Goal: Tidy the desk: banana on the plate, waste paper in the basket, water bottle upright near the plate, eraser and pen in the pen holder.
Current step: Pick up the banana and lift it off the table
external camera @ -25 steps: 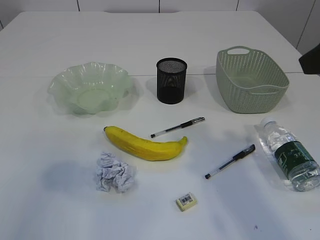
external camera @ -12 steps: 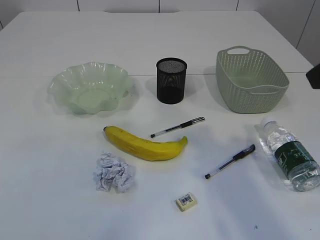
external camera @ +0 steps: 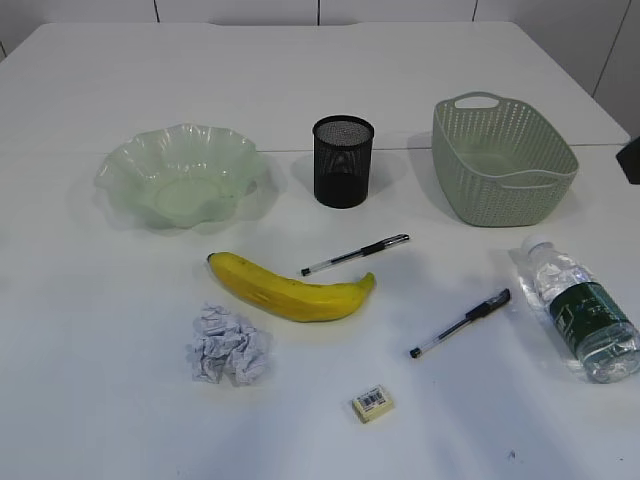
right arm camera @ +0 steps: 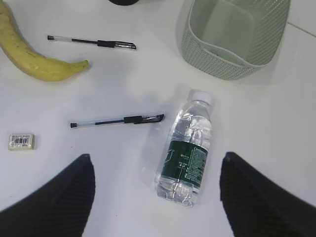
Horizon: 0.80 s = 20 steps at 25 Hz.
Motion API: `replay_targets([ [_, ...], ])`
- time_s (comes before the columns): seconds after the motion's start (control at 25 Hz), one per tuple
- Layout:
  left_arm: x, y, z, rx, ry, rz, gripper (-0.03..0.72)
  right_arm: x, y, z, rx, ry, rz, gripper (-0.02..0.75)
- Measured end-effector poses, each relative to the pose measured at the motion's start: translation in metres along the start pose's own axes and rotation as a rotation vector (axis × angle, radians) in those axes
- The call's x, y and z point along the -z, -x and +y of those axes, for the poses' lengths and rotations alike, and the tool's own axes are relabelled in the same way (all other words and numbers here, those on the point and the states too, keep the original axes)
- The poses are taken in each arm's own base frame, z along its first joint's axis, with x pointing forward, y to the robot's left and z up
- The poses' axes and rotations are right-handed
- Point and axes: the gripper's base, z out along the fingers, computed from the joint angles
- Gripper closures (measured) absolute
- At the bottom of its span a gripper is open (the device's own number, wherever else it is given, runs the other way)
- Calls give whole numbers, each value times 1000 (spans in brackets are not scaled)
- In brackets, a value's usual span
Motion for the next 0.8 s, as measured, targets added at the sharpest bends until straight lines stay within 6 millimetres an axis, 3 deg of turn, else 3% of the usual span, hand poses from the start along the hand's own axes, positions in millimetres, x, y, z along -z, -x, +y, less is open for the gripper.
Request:
replay_targets([
  [0.8, -33, 18, -3, -91, 15, 2, 223, 0, -3, -2, 24, -26, 35, 152],
])
